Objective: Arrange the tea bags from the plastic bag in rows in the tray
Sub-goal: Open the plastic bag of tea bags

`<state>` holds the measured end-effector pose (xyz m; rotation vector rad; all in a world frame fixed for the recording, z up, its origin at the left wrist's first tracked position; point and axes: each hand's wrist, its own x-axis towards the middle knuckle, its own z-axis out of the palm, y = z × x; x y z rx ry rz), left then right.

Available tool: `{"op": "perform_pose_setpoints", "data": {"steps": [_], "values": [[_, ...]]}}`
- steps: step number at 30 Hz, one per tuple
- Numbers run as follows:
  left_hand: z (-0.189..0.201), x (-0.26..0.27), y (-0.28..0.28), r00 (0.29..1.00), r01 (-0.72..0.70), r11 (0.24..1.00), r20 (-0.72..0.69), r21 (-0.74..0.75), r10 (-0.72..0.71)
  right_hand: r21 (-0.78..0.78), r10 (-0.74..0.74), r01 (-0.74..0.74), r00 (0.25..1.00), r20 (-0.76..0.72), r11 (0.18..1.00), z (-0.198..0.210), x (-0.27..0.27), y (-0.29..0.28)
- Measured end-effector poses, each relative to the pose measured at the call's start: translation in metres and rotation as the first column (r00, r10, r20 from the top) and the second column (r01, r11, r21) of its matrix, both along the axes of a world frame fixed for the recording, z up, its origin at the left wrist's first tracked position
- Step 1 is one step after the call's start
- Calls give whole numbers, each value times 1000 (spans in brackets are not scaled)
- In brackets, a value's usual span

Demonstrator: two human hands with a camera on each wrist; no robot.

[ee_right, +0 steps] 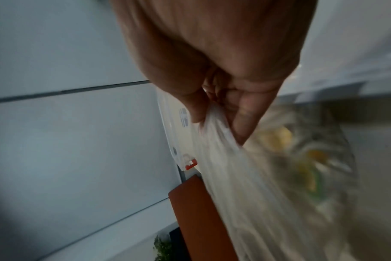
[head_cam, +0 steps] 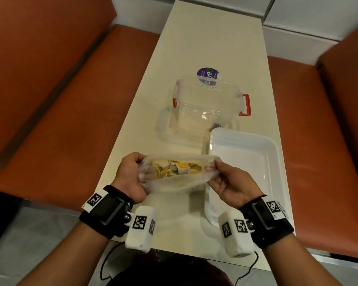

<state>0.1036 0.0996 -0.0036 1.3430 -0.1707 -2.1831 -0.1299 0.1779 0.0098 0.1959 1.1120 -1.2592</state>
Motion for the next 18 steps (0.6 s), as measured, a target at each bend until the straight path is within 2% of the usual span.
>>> {"op": "perform_pose_setpoints", "data": {"steps": [3, 5, 7, 10, 12, 14, 15, 17, 18], "values": [[-7, 2, 3, 1000, -28, 1000, 11, 0, 28, -17, -41, 45, 986, 160, 999, -11, 3, -6], [-10, 4, 5, 999, -35, 999, 17, 10, 35, -30, 10, -5, 983, 185, 1000, -18, 5, -9], [-9, 4, 7, 999, -3, 1000, 52, -15, 3, -42, 65, -60, 988, 139, 997, -22, 7, -10], [-9, 7, 7, 956, 79, 994, 290, -77, -53, -23, 119, -119, 993, -8, 993, -19, 11, -12], [-9, 8, 7, 881, 167, 970, 468, -175, -67, -11, 138, -139, 988, -62, 990, -17, 12, -14], [-11, 11, 6, 749, 304, 891, 662, -336, -6, -23, 171, -175, 978, -119, 984, -15, 14, -14], [-11, 11, 6, 674, 390, 821, 737, -418, 54, -30, 191, -197, 971, -147, 980, -15, 14, -14], [-5, 9, 5, 540, 613, 603, 827, -511, 153, -28, 239, -250, 949, -207, 968, -15, 16, -15], [-4, 5, 6, 468, 732, 468, 865, -495, 184, -25, 265, -278, 936, -233, 960, -15, 16, -15]]}}
